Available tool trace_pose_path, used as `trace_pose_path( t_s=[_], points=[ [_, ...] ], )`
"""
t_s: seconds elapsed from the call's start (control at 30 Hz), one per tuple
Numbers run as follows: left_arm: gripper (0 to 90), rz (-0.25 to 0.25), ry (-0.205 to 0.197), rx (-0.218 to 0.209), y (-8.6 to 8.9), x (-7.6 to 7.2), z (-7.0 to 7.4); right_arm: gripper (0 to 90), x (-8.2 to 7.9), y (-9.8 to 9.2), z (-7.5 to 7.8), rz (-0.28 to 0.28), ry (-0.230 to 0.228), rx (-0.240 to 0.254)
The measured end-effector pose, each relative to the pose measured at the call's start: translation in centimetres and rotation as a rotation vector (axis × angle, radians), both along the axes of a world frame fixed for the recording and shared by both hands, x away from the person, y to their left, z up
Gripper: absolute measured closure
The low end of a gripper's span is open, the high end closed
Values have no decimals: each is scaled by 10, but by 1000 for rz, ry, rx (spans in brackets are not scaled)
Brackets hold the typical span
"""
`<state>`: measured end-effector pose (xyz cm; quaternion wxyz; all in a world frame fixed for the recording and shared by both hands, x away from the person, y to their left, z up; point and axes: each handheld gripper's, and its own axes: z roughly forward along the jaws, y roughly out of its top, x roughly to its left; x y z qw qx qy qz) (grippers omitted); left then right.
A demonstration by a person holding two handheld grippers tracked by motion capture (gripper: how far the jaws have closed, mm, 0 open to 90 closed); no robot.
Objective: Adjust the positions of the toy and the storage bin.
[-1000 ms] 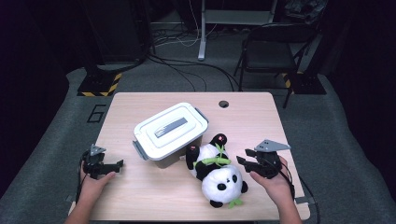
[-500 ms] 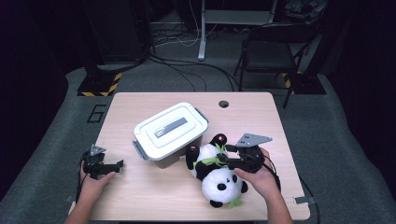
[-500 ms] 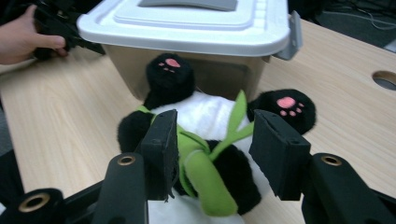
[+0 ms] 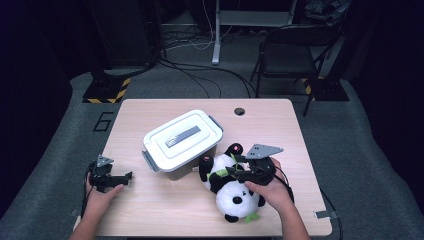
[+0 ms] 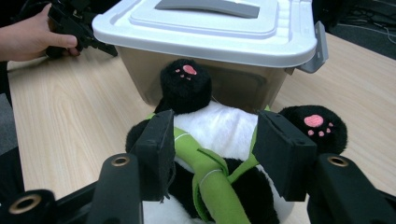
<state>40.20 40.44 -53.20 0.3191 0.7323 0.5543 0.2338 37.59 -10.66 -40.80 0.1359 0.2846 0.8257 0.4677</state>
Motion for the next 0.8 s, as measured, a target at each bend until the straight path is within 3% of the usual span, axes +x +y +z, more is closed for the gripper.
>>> trace_pose_path(
  t_s=[0.3, 0.8],
  points=[
    [2, -1, -1, -1, 0, 0, 0, 443, 7, -2, -16, 0, 53, -21],
    [2, -2, -2, 0, 0, 0, 0, 437, 14, -2, -25, 12, 69, -73]
  ],
)
